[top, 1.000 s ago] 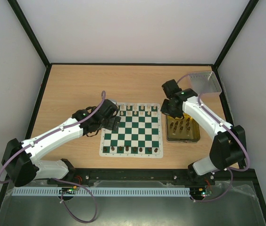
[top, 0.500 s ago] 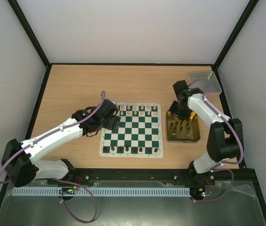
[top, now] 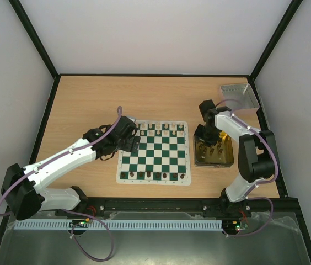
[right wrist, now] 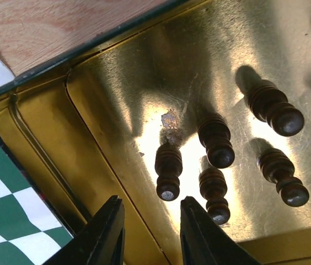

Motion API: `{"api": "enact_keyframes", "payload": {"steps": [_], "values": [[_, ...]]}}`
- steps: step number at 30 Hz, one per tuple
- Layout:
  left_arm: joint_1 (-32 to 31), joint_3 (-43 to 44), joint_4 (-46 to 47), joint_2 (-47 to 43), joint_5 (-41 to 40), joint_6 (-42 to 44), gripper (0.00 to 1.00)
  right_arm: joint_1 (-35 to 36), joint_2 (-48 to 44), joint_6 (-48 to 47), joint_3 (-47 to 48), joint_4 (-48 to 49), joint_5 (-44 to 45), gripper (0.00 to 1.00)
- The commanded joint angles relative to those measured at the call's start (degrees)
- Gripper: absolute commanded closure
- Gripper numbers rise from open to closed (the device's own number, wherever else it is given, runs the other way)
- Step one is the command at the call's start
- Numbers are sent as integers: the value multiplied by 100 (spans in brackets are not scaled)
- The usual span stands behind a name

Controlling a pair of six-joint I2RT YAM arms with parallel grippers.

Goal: Set up the chess pieces on the board
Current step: Pick up the chess piece from the storage box.

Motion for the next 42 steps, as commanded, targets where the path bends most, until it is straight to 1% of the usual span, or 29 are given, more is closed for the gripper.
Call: {"api": "enact_keyframes", "payload": {"steps": [1,18,24,33,40,42], "values": [[32,-42,-73,-61,-58,7,1,-1,42,-105,-79,74,103,73],[41,-28,-63,-12,-58,10,1,-112,372,-139,-107,291,236,75],[45,-20,-45,1,-68,16,1,-116,439,-138,-116,343,229,81],[49,-37,-41,-16,-57,19,1,-115,447,-148,-199,381,248,85],[51,-42,-43,-25,-59,25,1,-117,361,-197,-139,249,434,96],[49,-42,-45,-32,-67,25,1,-107,274,-207,-75,159,520,98]]}}
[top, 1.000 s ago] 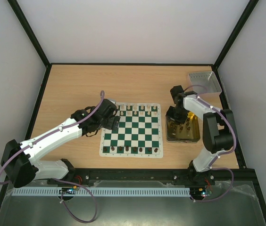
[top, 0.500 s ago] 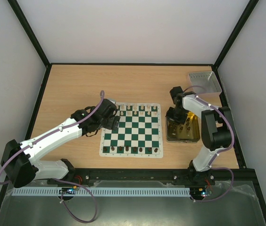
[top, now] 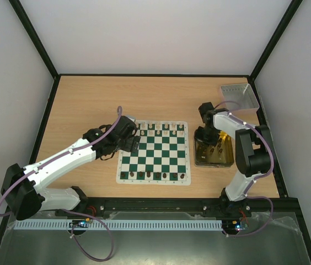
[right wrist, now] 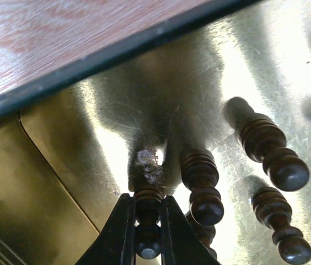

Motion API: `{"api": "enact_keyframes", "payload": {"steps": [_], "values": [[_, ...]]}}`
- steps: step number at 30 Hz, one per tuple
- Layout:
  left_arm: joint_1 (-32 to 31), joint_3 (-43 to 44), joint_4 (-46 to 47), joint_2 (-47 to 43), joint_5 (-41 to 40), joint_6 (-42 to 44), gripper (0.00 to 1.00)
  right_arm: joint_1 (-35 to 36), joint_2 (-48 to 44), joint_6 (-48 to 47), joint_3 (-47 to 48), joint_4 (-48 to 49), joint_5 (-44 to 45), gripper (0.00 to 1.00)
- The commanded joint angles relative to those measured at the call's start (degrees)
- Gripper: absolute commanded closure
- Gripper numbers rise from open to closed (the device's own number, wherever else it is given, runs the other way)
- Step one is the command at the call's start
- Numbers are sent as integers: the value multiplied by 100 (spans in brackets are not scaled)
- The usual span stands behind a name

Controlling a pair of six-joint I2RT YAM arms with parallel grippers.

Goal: Set up the chess pieces on the board
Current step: Pick up the chess piece from the storage box.

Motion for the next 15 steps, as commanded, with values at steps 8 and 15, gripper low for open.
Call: {"api": "enact_keyframes", "payload": {"steps": [8,15], "values": [[39,-11,-67,-42,-139,10,1,256,-605,-54,521,-699,674,98],[100,50,-177,-77,-430,-81,1,994,-839,136,1011,-1106,592,98]]}}
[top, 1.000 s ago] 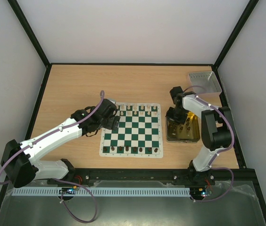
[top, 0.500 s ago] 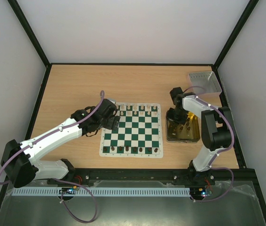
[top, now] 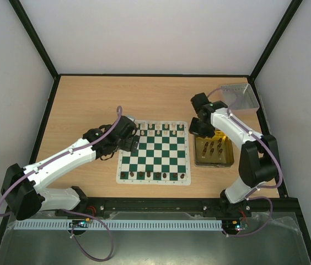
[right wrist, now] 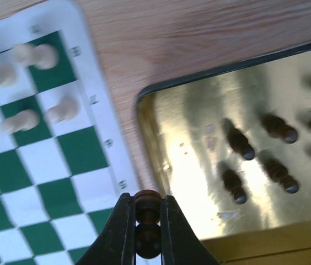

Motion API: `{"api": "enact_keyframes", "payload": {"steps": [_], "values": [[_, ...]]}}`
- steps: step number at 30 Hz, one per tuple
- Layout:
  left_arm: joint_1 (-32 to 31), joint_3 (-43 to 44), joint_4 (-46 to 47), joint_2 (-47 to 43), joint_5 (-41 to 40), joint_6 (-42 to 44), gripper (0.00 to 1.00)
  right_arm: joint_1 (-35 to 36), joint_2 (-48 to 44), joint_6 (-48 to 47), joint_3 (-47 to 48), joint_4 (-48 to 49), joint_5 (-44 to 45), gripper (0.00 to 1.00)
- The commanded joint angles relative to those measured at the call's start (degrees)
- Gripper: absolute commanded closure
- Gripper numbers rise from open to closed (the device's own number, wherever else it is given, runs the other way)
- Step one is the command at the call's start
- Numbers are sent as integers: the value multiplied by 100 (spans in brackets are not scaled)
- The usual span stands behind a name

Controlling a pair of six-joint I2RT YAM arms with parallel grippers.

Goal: Set up the chess pieces on the board
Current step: Pick up the chess piece from the storage box, then place the chess piece on the chessboard.

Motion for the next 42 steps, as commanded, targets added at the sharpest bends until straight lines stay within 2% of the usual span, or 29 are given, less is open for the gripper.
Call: {"api": "enact_keyframes", "payload": {"steps": [1,11,18,25,29,32,42], "values": [[125,57,-204,-85,-388,-109,1,499,-210,144,302,-498,-65,98],[776,230,-575,-275,-797,-576,1,2263,580,62,1604,-844,-335,98],[1426,221,-678,-382,-660,-968,1,3387,1628,-540,3007,-1381,159,98],[2145,543,-1322,-449,-1602,-1929,1,3872,2131,-650,3231,-1205,-92,98],[2441,509,-1834,-546,-2075,-2854,1,4114,2525,-732,3460,-1128,-82,98],[2603,378,-2050,-617,-2157,-3356,1,4210,2828,-752,3717,-1079,-28,98],[2543,36,-1848,-858,-2013,-3114,1,4273,3544,-783,4204,-962,-349,98]]}}
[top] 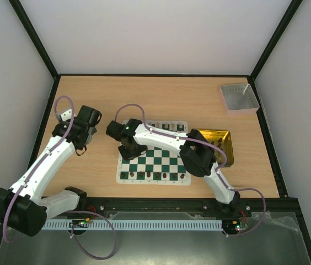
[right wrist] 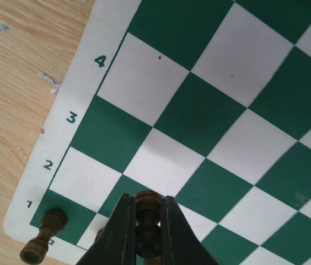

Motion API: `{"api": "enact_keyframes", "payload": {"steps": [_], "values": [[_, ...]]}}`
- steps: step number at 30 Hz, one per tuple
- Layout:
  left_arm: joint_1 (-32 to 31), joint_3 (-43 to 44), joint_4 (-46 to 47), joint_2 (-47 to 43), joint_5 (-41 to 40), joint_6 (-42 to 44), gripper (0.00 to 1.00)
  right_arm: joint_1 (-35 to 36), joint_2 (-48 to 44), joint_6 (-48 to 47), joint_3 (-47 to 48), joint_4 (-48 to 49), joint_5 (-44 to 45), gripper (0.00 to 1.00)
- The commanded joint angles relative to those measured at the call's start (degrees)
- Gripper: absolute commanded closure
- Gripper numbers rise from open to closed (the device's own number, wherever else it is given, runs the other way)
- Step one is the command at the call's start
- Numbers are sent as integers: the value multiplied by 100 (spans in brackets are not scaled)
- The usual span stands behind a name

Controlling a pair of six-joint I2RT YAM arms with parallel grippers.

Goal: Set up the chess pieces on the board
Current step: Place the chess piece on the chessboard.

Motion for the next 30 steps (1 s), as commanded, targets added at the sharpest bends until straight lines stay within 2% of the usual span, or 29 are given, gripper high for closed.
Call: {"api": "enact_keyframes", "payload": {"steps": [1,13,30], "values": [[-84,-183,-71,-188,-191,0,1,56,243,-88,285,-30,-135,98],[-279,-111,-466,-257,-1006,-576,1,307,544,-80,452,-55,-379,98],[-332,-159,-414,-311,-969,-503,1,424,811,-53,628,-96,-356,94]]}}
